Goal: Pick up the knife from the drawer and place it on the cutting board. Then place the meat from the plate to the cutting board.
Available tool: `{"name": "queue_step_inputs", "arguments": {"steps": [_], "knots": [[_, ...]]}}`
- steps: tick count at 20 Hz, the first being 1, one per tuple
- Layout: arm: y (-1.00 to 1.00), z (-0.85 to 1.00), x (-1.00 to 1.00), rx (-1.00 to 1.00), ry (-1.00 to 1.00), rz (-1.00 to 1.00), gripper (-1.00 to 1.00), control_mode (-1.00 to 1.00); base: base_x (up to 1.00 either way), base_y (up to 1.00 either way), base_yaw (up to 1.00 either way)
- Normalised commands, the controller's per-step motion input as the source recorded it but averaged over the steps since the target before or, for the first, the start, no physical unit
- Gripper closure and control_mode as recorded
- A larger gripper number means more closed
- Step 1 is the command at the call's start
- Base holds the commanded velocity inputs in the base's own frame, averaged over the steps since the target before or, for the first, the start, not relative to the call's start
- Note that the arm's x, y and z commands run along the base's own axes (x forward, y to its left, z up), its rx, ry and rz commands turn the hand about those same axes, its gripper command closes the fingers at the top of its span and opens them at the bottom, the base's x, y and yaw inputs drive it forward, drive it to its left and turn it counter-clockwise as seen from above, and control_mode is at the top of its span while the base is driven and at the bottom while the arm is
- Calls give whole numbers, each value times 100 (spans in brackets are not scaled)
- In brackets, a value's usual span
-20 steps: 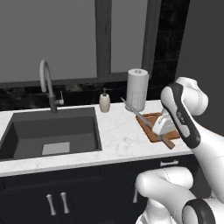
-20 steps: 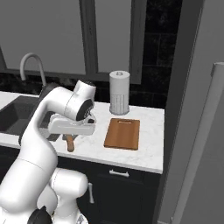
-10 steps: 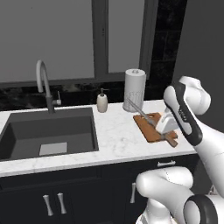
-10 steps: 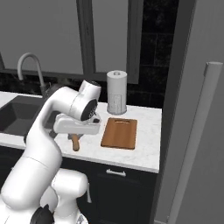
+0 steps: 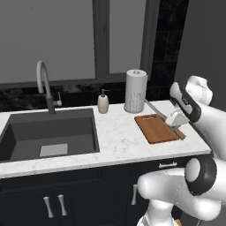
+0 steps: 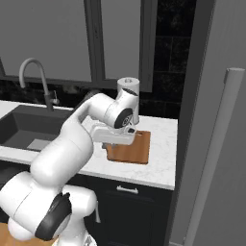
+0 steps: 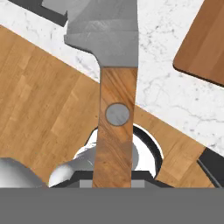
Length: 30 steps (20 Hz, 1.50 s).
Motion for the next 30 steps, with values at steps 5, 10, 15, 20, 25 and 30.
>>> {"name": "queue_step_inputs", "arguments": {"steps": [5,10,15,20,25,30], "knots": [[-54,-40,93,-2,10,-10,100,-100,0,0,0],[-35,-54,90,-6,9,-8,100,-100,0,0,0],[-33,-70,76,-9,8,-5,100,-100,0,0,0],[-22,-60,77,-4,6,-6,100,-100,0,0,0],[-8,-39,70,0,4,-7,100,-100,0,0,0],[-10,-36,48,0,3,-4,100,-100,0,0,0]]}}
